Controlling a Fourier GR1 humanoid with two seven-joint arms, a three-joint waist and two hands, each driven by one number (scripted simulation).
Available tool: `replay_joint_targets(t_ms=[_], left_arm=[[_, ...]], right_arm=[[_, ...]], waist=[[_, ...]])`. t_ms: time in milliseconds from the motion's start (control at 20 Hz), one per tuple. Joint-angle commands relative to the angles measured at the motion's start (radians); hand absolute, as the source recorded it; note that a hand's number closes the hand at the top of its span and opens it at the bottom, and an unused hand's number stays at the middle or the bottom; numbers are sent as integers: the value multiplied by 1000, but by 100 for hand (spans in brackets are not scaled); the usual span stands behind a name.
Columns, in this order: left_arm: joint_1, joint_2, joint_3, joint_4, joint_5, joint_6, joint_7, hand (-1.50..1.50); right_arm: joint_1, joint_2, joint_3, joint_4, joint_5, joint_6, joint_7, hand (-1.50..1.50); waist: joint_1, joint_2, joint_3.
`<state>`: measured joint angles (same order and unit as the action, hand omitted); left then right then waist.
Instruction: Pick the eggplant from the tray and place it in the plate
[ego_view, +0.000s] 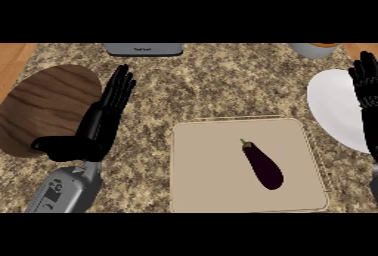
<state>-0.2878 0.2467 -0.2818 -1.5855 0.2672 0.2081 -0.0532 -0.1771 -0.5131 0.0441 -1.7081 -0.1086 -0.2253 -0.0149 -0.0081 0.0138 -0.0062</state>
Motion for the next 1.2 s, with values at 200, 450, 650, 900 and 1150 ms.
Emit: replay_joint_targets(t_ms=[200, 450, 650, 900, 1150], left_arm=[[96, 115, 48, 117, -47, -25, 6, 0], [156, 134, 83, 212, -35, -41, -25, 0], [220, 124, 100, 257, -39, -74, -100, 0], [275, 143, 142, 212, -63, -87, -105, 0], [230, 100, 134, 287, -73, -103, -121, 0]], right_arm=[[-58, 176, 319, 127, 25, 85, 219, 150], [-12, 293, 456, 181, 424, -235, 134, -150], [71, 364, 534, 295, 508, -314, -63, -150], [79, 315, 512, 264, 630, -318, 0, -150], [187, 218, 544, -39, 832, -274, 295, -150]], waist=[[105, 13, 3], [34, -6, 5], [15, -12, 6], [11, -15, 6], [-3, -17, 5]])
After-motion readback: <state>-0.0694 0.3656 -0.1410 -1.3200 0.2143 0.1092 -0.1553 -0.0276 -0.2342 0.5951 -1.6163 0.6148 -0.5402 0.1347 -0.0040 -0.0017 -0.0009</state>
